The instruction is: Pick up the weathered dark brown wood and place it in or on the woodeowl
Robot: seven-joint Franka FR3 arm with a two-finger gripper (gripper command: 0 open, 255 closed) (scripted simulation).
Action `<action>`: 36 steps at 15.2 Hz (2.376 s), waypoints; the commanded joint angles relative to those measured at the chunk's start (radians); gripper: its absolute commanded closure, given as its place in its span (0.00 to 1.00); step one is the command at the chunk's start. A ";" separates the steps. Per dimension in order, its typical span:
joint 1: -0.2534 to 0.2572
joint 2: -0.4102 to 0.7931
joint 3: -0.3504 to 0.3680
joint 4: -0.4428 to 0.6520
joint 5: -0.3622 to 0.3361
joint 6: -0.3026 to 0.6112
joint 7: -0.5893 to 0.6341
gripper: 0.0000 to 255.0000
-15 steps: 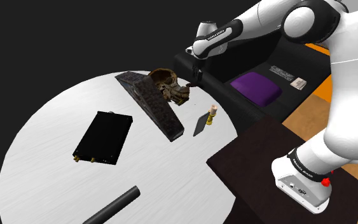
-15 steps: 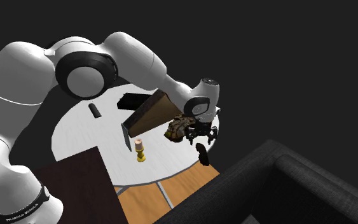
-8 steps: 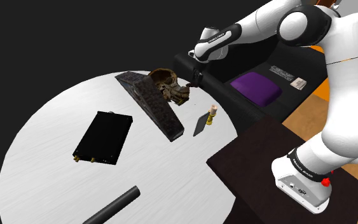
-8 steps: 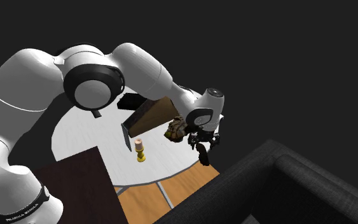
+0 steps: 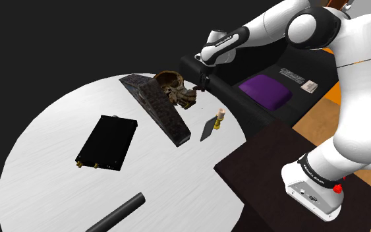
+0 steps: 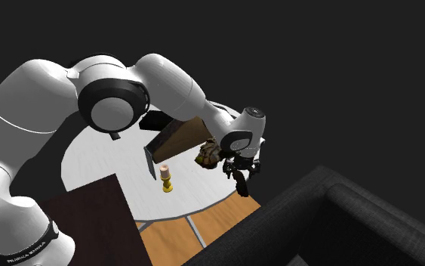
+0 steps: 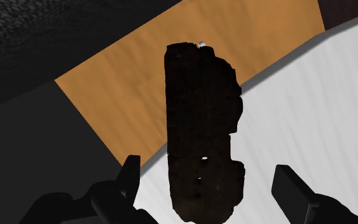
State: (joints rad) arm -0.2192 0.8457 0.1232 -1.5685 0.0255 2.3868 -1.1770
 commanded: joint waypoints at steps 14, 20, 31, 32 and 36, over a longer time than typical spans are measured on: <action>-0.002 -0.031 0.002 -0.011 0.001 -0.021 0.002 1.00; -0.005 -0.091 0.005 -0.024 0.004 -0.066 0.005 1.00; -0.010 -0.188 0.011 -0.026 0.010 -0.160 0.011 1.00; -0.011 -0.195 0.011 -0.025 0.010 -0.169 0.011 1.00; -0.012 -0.226 0.013 -0.018 0.012 -0.207 0.014 1.00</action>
State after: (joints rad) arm -0.2321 0.6289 0.1357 -1.5850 0.0371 2.1878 -1.1652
